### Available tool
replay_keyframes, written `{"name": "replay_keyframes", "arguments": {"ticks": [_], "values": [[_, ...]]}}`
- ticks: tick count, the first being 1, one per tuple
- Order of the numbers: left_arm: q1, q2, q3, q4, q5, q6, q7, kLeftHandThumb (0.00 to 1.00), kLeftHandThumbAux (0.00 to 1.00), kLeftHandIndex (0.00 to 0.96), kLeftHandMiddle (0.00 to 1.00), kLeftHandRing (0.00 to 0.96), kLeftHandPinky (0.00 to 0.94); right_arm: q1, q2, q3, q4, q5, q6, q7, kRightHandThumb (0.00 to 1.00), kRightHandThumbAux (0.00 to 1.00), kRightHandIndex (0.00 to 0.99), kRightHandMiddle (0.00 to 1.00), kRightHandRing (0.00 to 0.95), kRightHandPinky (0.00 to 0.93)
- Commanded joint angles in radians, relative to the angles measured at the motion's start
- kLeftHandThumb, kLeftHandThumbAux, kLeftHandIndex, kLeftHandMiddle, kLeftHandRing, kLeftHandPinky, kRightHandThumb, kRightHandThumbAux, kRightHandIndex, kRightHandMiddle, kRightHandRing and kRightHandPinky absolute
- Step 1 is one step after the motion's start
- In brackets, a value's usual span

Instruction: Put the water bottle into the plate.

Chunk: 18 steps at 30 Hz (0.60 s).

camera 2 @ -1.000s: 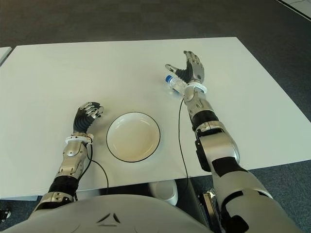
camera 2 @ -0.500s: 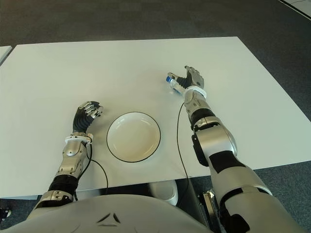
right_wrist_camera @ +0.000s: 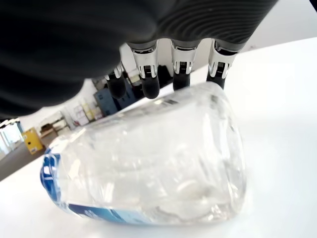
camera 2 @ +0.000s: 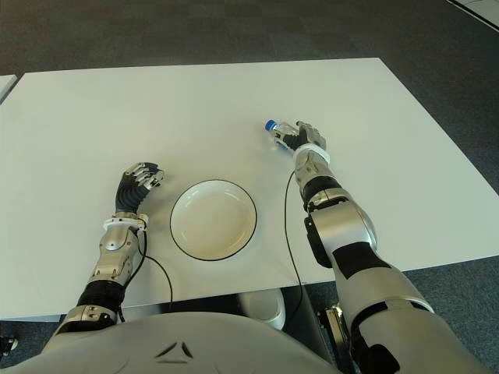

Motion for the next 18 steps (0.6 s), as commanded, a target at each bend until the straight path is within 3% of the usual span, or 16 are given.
{"name": "replay_keyframes", "arguments": {"ticks": [1,18], "values": [[0.015,-0.013,0.010,0.027,-0.013,0.023,0.006,0.833,0.678,0.417,0.468,0.493,0.491,0.045,0.012,0.013,0.026,0.004,0.034,0.027,0.595,0.240,0.000,0.000,0.000,0.000],[0.017,-0.022,0.019,0.027,-0.010,0.013,0.003,0.836,0.676,0.425,0.466,0.501,0.503,0.099,0.026,0.187,0.051,-0.116,0.131,0.135,0.569,0.305,0.000,0.000,0.000,0.000]]}}
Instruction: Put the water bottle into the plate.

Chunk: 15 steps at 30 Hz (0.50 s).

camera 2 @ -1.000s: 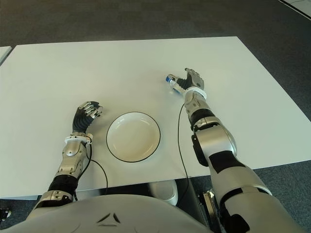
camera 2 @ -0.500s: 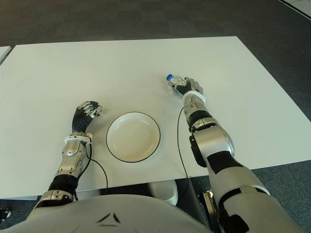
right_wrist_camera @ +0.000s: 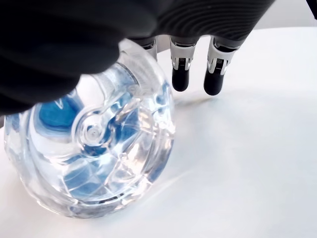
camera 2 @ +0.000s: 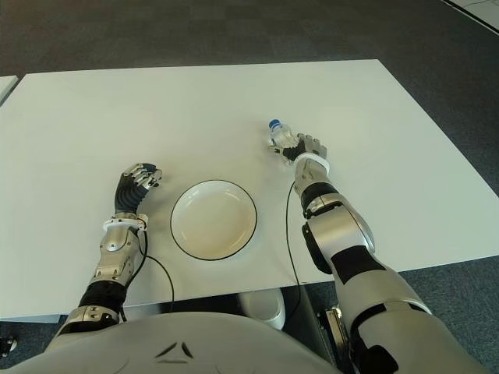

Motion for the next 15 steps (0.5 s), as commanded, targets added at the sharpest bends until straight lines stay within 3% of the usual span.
{"name": "replay_keyframes", "arguments": {"ticks": [1,8,11,15], "values": [[0.013,-0.005,0.001,0.027,-0.003,0.021,0.003,0.836,0.676,0.427,0.465,0.501,0.502,0.070,0.022,0.052,0.035,-0.036,0.032,0.085,0.564,0.316,0.000,0.000,0.000,0.000],[0.013,-0.003,0.001,0.032,0.006,0.010,0.007,0.837,0.675,0.430,0.463,0.502,0.502,0.071,0.022,0.093,0.037,-0.059,0.051,0.140,0.545,0.383,0.052,0.000,0.000,0.000],[0.014,-0.005,0.003,0.030,0.002,0.014,0.008,0.836,0.675,0.429,0.464,0.499,0.498,0.066,0.024,0.103,0.037,-0.061,0.063,0.159,0.560,0.415,0.191,0.000,0.000,0.000],[0.016,-0.009,0.007,0.026,-0.003,0.018,0.011,0.836,0.675,0.428,0.464,0.495,0.494,0.066,0.027,0.110,0.036,-0.063,0.076,0.175,0.576,0.445,0.299,0.000,0.000,0.000]]}}
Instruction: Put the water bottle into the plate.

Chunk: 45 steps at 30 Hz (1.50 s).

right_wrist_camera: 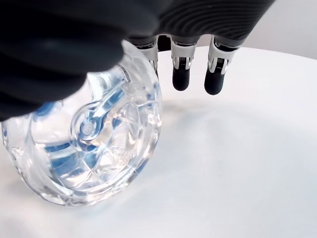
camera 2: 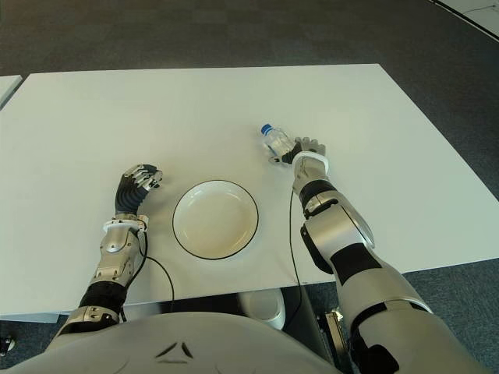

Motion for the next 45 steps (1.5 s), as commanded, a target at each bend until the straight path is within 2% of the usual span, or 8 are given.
{"name": "replay_keyframes", "arguments": {"ticks": [1,5,7,14,18,25,35,45], "values": [[0.015,-0.009,0.005,0.014,-0.005,0.027,0.011,0.836,0.675,0.428,0.464,0.495,0.494,0.078,0.029,0.018,0.036,-0.004,0.031,0.077,0.578,0.448,0.308,0.000,0.000,0.000],[0.017,-0.013,0.007,0.008,-0.009,0.030,0.012,0.835,0.676,0.424,0.465,0.493,0.493,0.077,0.034,0.020,0.035,0.000,0.048,0.079,0.575,0.478,0.372,0.005,0.000,0.044],[0.019,-0.015,0.007,0.003,-0.012,0.032,0.010,0.835,0.676,0.423,0.466,0.492,0.494,0.078,0.036,0.019,0.035,0.003,0.055,0.075,0.636,0.589,0.397,0.024,0.003,0.079],[0.024,-0.018,0.007,-0.013,-0.018,0.039,0.006,0.835,0.675,0.422,0.469,0.498,0.500,0.097,0.022,-0.019,0.035,0.033,0.029,0.023,0.699,0.700,0.430,0.201,0.167,0.271],[0.025,-0.016,0.004,-0.016,-0.005,0.042,0.015,0.835,0.675,0.422,0.470,0.508,0.504,0.093,0.026,-0.060,0.030,0.062,0.028,-0.028,0.703,0.711,0.435,0.440,0.448,0.518],[0.028,-0.018,0.004,-0.022,0.001,0.047,0.024,0.835,0.675,0.422,0.469,0.505,0.501,0.085,0.045,-0.109,0.024,0.088,0.037,-0.106,0.700,0.719,0.436,0.662,0.680,0.739],[0.030,-0.024,0.003,-0.034,-0.005,0.058,0.027,0.835,0.675,0.422,0.470,0.499,0.497,0.093,0.046,-0.167,0.019,0.119,-0.003,-0.185,0.693,0.726,0.437,0.758,0.775,0.828],[0.027,-0.025,0.005,-0.026,-0.010,0.050,0.023,0.836,0.674,0.425,0.470,0.507,0.503,0.100,0.046,-0.277,0.008,0.211,-0.080,-0.244,0.692,0.727,0.437,0.828,0.832,0.859]]}}
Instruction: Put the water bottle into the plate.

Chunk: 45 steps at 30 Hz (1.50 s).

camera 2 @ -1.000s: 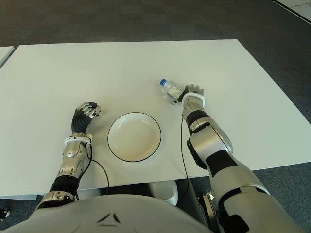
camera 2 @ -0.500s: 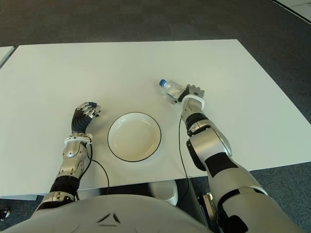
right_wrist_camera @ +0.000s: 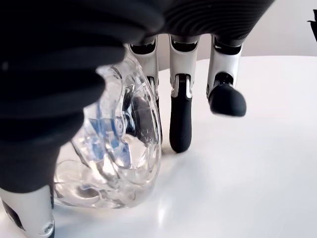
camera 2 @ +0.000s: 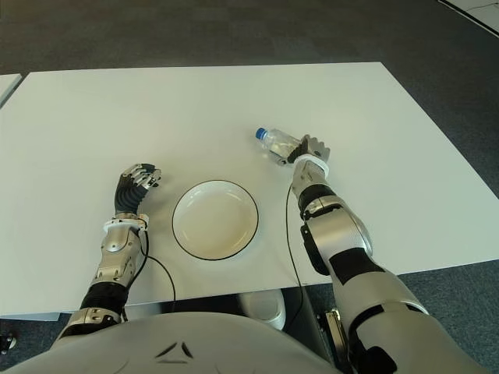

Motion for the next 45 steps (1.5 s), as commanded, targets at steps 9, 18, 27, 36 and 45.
{"name": "replay_keyframes", "arguments": {"ticks": [9,18,27,36,45], "values": [[0.017,-0.008,0.002,0.021,-0.019,0.008,-0.005,0.836,0.675,0.425,0.470,0.507,0.503,0.077,0.027,-0.131,0.015,0.132,-0.130,-0.046,0.694,0.728,0.438,0.860,0.863,0.872],[0.017,-0.007,-0.002,0.020,-0.015,0.008,-0.001,0.835,0.675,0.419,0.473,0.510,0.504,0.093,0.036,-0.222,0.008,0.217,-0.244,-0.109,0.699,0.728,0.432,0.869,0.884,0.890],[0.020,-0.005,-0.007,0.013,-0.001,0.016,0.010,0.835,0.676,0.420,0.471,0.508,0.501,0.079,0.051,-0.306,-0.005,0.301,-0.314,-0.112,0.700,0.727,0.432,0.857,0.866,0.853],[0.021,-0.006,-0.004,0.008,-0.007,0.021,0.003,0.835,0.676,0.421,0.471,0.504,0.500,0.089,0.042,-0.388,-0.013,0.387,-0.424,0.013,0.704,0.726,0.437,0.802,0.811,0.810],[0.015,-0.004,-0.001,0.025,-0.014,0.009,-0.006,0.835,0.676,0.422,0.470,0.511,0.505,0.083,0.044,-0.396,-0.022,0.401,-0.523,0.094,0.702,0.728,0.439,0.815,0.829,0.850]]}}
